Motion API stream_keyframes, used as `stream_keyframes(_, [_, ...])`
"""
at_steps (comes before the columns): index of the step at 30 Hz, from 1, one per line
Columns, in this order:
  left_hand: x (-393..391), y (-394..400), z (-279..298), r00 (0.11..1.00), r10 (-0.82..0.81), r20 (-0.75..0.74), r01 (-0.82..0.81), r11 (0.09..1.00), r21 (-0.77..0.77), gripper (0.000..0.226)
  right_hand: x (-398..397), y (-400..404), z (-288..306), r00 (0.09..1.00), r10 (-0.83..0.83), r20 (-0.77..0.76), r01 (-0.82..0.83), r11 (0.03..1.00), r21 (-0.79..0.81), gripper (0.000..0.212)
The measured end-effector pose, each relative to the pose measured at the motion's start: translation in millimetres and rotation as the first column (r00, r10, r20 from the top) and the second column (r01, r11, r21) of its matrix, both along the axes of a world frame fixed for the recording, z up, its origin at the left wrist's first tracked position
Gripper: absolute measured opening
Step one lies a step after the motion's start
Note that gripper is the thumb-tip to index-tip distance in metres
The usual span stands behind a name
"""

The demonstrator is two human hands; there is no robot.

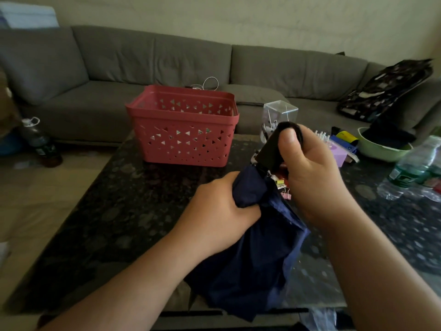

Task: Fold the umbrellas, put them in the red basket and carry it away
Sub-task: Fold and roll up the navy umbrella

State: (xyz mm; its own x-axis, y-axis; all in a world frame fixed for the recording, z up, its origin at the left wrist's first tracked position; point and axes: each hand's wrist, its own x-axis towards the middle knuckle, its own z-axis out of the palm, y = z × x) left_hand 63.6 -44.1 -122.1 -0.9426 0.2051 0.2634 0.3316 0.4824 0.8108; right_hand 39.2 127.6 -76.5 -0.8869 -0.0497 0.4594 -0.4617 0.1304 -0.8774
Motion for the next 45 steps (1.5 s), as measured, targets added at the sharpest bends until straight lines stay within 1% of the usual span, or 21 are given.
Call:
stream_keyframes(3, [-1,-9,4,0.995,-0.004,-0.101,0.0,0.999,-0.033,0.028,6,15,5,0.983,0.184,0.019,-0.184,0.983,-0.009,0.016])
stream_keyframes(6, [-3,-17,6,0.976,0.024,-0.216,-0.048,0.993,-0.107,0.034,10,26,2,0.94,0.339,0.05,-0.342,0.935,0.092,0.05])
stream_keyframes(8, [-3,-20,6,0.951,0.033,-0.306,-0.076,0.989,-0.13,0.048,13,26,1,0.921,0.385,0.055,-0.389,0.915,0.113,0.052])
stream_keyframes(11, [-4,-20,7,0.831,0.053,-0.554,-0.175,0.97,-0.17,0.042,16,24,2,0.935,0.349,-0.065,-0.32,0.909,0.268,0.045])
stream_keyframes(13, [-8,-23,6,0.676,0.071,-0.733,-0.293,0.939,-0.179,0.033,19,23,0,0.936,0.317,-0.153,-0.248,0.902,0.353,0.046])
stream_keyframes(16, [-15,-33,2,0.475,0.089,-0.875,-0.367,0.924,-0.106,0.027,28,18,-4,0.924,0.278,-0.264,-0.149,0.895,0.42,0.055])
stream_keyframes(19, [-20,-41,0,0.411,0.103,-0.906,-0.357,0.932,-0.056,0.031,34,15,-4,0.915,0.229,-0.332,-0.043,0.874,0.484,0.07])
stream_keyframes(22, [-22,-45,-4,0.394,0.082,-0.916,-0.356,0.932,-0.069,0.03,31,18,-8,0.931,0.158,-0.33,0.005,0.896,0.445,0.06])
stream_keyframes(24, [-22,-47,-3,0.402,0.052,-0.914,-0.341,0.935,-0.097,0.026,31,21,-9,0.977,0.075,-0.198,-0.031,0.975,0.218,0.039])
stream_keyframes(26, [-23,-48,-2,0.455,-0.012,-0.89,-0.33,0.927,-0.181,0.023,32,25,-2,0.983,0.169,0.073,-0.163,0.983,-0.089,0.02])
stream_keyframes(28, [-26,-49,-2,0.571,-0.099,-0.815,-0.297,0.901,-0.317,0.025,33,34,3,0.941,0.258,0.22,-0.222,0.959,-0.175,0.035])
stream_keyframes(30, [-28,-48,-1,0.728,-0.177,-0.662,-0.256,0.826,-0.502,0.027,36,37,13,0.94,0.196,0.279,-0.156,0.975,-0.16,0.023])
stream_keyframes(32, [-28,-46,-3,0.851,-0.214,-0.48,-0.202,0.71,-0.675,0.02,37,36,16,0.938,0.09,0.336,-0.085,0.996,-0.027,0.023])
stream_keyframes(33, [-28,-44,-4,0.89,-0.216,-0.401,-0.164,0.669,-0.725,0.017,39,31,16,0.943,0.021,0.333,-0.071,0.988,0.139,0.026])
stream_keyframes(34, [-27,-41,-6,0.917,-0.211,-0.337,-0.128,0.646,-0.753,0.016,42,23,13,0.956,-0.056,0.289,-0.054,0.931,0.362,0.024])
stream_keyframes(36, [-25,-33,-7,0.947,-0.198,-0.254,-0.085,0.606,-0.791,0.016,45,0,-3,0.978,-0.119,0.168,-0.052,0.649,0.759,0.028])
stream_keyframes(37, [-24,-29,-6,0.953,-0.198,-0.231,-0.075,0.581,-0.81,0.013,45,-11,-15,0.981,-0.136,0.139,-0.056,0.485,0.872,0.032])
stream_keyframes(38, [-23,-25,-4,0.958,-0.197,-0.209,-0.067,0.553,-0.831,0.012,45,-21,-25,0.979,-0.159,0.127,-0.06,0.369,0.927,0.034])
stream_keyframes(40, [-22,-22,0,0.969,-0.19,-0.157,-0.043,0.498,-0.866,0.015,42,-32,-38,0.971,-0.193,0.143,-0.089,0.266,0.96,0.036])
stream_keyframes(43, [-24,-24,6,0.979,-0.188,-0.076,0.029,0.499,-0.866,0.032,39,-29,-38,0.968,-0.157,0.196,-0.155,0.239,0.959,0.055])
stream_keyframes(45, [-25,-24,7,0.979,-0.201,-0.038,0.069,0.498,-0.865,0.061,41,-28,-37,0.974,-0.147,0.175,-0.143,0.205,0.968,0.055])
